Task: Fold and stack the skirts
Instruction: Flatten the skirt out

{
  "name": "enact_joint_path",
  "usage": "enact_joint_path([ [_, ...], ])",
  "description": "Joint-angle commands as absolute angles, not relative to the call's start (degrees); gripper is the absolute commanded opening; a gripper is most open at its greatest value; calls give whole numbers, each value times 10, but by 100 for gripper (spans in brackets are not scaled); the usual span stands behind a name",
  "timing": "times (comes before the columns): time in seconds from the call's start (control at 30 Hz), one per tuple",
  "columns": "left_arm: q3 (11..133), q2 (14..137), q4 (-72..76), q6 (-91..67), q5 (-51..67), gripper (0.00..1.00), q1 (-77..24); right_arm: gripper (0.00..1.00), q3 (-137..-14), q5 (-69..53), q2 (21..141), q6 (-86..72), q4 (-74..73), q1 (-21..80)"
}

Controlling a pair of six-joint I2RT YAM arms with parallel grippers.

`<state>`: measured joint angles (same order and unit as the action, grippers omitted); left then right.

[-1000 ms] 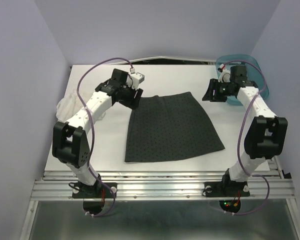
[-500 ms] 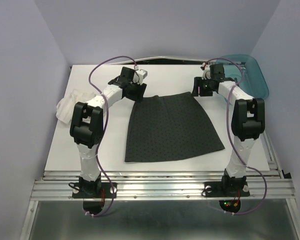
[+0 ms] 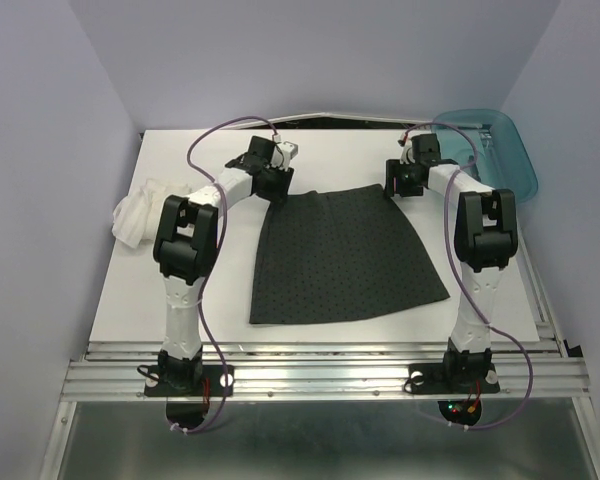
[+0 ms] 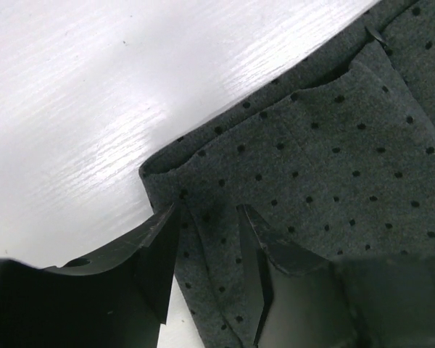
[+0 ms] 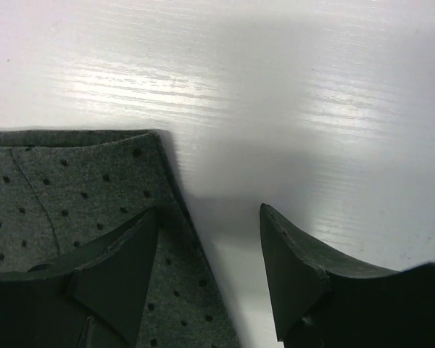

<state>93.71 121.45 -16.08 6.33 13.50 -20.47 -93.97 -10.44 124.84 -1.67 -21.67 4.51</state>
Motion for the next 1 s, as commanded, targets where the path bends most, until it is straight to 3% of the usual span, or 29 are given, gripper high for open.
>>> enact_joint_path([
  [0.0, 983, 1233, -155, 56, 111, 45, -200, 62, -944, -64, 1266, -7, -202, 45],
  [0.33, 993, 1250, -161, 56, 54, 24, -200, 58, -954, -19, 1293, 13, -221, 45],
  [0.5, 987, 1246, -164, 64, 40, 0, -194, 57, -960, -6, 1303, 19, -228, 45],
  [0.97, 969, 1197, -163, 124, 6, 0, -156, 55, -942, 31, 1300, 36, -232, 45],
])
